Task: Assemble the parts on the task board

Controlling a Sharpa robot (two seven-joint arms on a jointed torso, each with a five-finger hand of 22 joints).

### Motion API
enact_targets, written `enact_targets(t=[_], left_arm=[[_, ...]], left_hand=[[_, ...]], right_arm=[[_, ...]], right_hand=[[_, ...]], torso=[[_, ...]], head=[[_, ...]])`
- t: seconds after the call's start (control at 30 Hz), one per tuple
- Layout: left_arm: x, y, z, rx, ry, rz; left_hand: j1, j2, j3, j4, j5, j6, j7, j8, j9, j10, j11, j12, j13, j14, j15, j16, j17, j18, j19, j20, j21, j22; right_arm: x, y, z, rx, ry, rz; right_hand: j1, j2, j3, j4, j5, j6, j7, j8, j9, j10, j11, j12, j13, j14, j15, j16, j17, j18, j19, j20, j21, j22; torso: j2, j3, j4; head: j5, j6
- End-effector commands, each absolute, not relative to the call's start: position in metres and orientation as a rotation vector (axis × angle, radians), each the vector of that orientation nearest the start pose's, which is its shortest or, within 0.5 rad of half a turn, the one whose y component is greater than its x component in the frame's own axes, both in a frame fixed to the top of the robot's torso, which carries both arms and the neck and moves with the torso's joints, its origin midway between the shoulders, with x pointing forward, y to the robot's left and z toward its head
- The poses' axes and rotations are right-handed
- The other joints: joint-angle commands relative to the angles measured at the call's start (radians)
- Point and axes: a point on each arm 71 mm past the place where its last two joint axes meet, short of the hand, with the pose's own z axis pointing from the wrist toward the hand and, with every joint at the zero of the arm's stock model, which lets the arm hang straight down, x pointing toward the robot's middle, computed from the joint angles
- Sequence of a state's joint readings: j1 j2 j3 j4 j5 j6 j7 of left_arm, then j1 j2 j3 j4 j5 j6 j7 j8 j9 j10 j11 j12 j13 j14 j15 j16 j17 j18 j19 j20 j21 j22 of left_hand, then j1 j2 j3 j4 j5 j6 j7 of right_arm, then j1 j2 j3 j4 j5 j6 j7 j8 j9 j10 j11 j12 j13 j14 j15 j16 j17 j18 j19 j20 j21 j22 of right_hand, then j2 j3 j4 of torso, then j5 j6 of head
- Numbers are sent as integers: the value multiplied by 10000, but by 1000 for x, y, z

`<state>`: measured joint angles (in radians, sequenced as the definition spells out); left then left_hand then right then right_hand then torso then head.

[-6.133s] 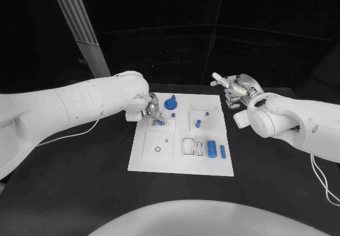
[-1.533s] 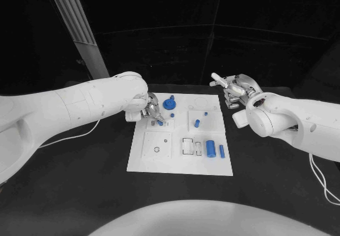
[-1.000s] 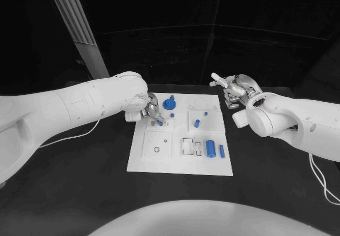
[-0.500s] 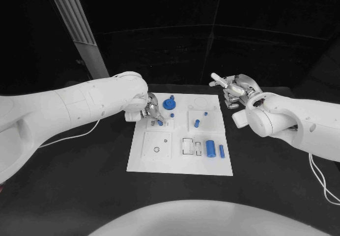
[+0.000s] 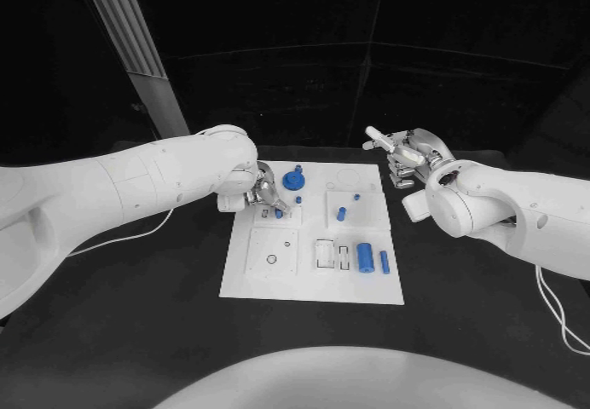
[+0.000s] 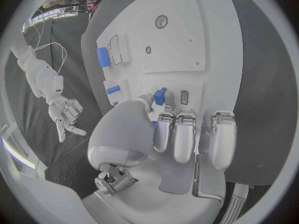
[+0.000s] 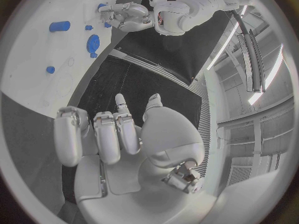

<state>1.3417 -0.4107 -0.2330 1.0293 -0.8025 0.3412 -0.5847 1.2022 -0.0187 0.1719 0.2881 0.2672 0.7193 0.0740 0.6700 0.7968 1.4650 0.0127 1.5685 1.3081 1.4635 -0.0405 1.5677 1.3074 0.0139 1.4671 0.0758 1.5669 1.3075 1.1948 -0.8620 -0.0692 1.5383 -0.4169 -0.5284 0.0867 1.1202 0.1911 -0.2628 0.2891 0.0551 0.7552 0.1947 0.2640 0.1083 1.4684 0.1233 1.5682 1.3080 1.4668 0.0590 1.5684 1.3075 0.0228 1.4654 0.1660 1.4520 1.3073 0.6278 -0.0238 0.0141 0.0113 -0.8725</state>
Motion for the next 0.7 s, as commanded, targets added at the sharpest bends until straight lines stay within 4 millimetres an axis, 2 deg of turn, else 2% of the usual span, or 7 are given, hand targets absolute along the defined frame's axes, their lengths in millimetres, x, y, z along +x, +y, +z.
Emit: enact_targets(t=[0.03, 0.37, 0.43, 0.47, 0.53, 0.6, 0.7], left_arm=[[541, 142, -245, -1974, 25937, -2490], [541, 141, -245, -1990, 25902, -2517], [541, 141, -245, -1995, 25894, -2524], [541, 141, -244, -1997, 25889, -2532], [541, 141, -244, -1996, 25883, -2550], [541, 141, -244, -1995, 25879, -2568], [541, 141, -244, -1987, 25875, -2604]], left_hand=[[-253, -56, -291, 19, -83, 10, 79, -67, 25, 1058, 75, 23, 2627, 1073, 89, 31, 2634, -139, 1037, 92, 39, 2633], [-45, 164, -350, -85, 82, 20, 32, -105, 61, 1058, 43, 23, 2627, 1073, 80, 31, 2634, -139, 1037, 106, 39, 2633], [198, 244, -288, -176, 440, 16, 4, -129, 79, 1058, 17, 23, 2627, 1073, 58, 31, 2634, -139, 1037, 99, 39, 2633], [391, 284, -200, -254, 980, 10, -10, -153, 88, 1058, -9, 23, 2627, 1073, 35, 31, 2634, -139, 1037, 85, 39, 2633], [636, 318, -46, -368, 1597, 7, -50, -184, 103, 1058, -34, 23, 2627, 1073, 12, 31, 2634, -139, 1037, 65, 39, 2633], [835, 332, 122, -489, 1916, -4, -74, -208, 117, 1058, -55, 23, 2627, 1073, -5, 31, 2634, -139, 1037, 50, 39, 2633], [905, 301, 201, -542, 2026, -4, -76, -219, 129, 1058, -58, 23, 2627, 1073, -12, 31, 2634, -139, 1037, 41, 39, 2633]], right_arm=[[484, -223, -197, 8923, 15995, 10765], [484, -223, -197, 8931, 15990, 10753], [484, -223, -197, 8934, 15987, 10747], [484, -223, -197, 8936, 15985, 10744], [484, -223, -197, 8940, 15984, 10738], [484, -223, -197, 8943, 15981, 10732], [484, -223, -197, 8948, 15976, 10723]], right_hand=[[74, 38, -53, 11, -47, -74, 99, 49, 12, 1024, 61, 26, 2628, 1040, 55, 24, 2633, 121, 127, 60, -28, 2151], [78, 42, -58, 10, -46, -77, 98, 57, 13, 1024, 60, 26, 2628, 1040, 55, 24, 2633, 118, 134, 60, -20, 2154], [78, 42, -58, 10, -46, -77, 98, 57, 13, 1024, 60, 26, 2628, 1040, 55, 24, 2633, 118, 134, 60, -20, 2154], [78, 42, -58, 10, -46, -77, 98, 57, 13, 1024, 60, 26, 2628, 1040, 55, 24, 2633, 118, 134, 60, -20, 2154], [78, 42, -58, 10, -46, -77, 98, 57, 13, 1024, 60, 26, 2628, 1040, 55, 24, 2633, 118, 134, 60, -20, 2154], [82, 47, -63, 10, -46, -80, 98, 66, 14, 1024, 60, 26, 2628, 1040, 54, 24, 2633, 119, 132, 60, -23, 2153], [82, 47, -63, 10, -46, -80, 98, 66, 14, 1024, 60, 26, 2628, 1040, 54, 24, 2633, 119, 132, 60, -23, 2153]], torso=[[-1, -3, 0], [2, -3, 1], [2, -3, 6], [3, -2, 8], [1, -1, 2], [0, -1, -1], [0, -3, 4]], head=[[-11, -1], [-16, -1], [-22, -1], [-27, -1], [-26, -1], [-25, -1], [-32, -1]])
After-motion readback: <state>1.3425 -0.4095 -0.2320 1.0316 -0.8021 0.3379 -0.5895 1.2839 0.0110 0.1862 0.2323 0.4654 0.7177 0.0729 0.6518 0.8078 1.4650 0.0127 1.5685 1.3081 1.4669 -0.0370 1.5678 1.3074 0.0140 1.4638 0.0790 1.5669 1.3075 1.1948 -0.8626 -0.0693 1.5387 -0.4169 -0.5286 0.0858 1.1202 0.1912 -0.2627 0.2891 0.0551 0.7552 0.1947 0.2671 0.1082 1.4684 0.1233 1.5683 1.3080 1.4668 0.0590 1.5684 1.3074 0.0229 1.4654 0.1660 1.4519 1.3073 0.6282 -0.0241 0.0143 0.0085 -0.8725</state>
